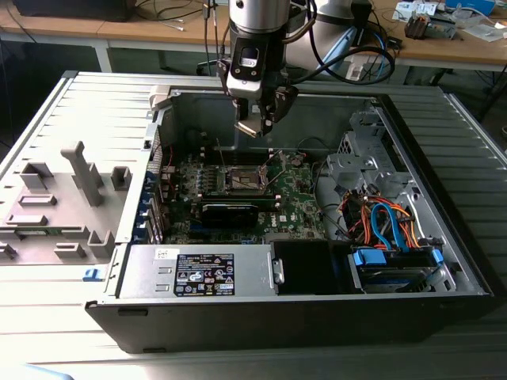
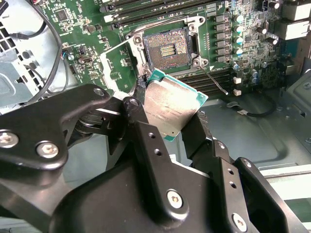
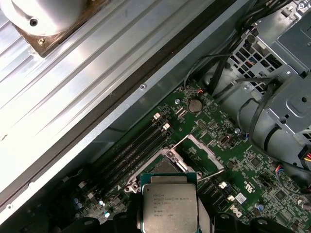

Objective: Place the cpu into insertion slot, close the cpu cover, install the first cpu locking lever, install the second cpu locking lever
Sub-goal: 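Place the cpu into insertion slot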

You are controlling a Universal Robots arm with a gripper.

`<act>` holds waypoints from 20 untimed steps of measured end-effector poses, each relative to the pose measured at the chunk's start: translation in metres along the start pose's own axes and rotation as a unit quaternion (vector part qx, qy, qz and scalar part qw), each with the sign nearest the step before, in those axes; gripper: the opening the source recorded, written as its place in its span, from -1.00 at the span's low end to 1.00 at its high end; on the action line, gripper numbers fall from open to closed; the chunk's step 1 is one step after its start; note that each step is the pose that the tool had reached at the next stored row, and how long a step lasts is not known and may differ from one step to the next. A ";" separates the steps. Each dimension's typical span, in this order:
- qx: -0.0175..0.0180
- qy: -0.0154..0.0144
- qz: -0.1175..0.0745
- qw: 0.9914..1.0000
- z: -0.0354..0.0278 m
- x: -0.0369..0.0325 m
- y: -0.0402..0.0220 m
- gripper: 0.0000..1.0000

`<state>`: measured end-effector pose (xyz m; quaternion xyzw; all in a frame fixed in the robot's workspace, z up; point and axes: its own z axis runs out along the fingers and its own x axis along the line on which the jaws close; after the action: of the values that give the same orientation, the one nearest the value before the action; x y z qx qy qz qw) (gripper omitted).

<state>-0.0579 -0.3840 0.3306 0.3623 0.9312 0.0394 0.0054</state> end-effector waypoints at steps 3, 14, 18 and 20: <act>0.000 0.000 0.001 1.000 0.0000 0.0000 0.0000 0.09; 0.000 0.000 0.004 1.000 0.0000 0.0000 0.0000 0.09; 0.000 0.000 0.005 1.000 0.0000 0.0000 0.0000 0.09; 0.000 0.000 0.006 1.000 0.0000 0.0000 0.0000 0.09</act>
<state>-0.0579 -0.3840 0.3306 0.3675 0.9292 0.0394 0.0056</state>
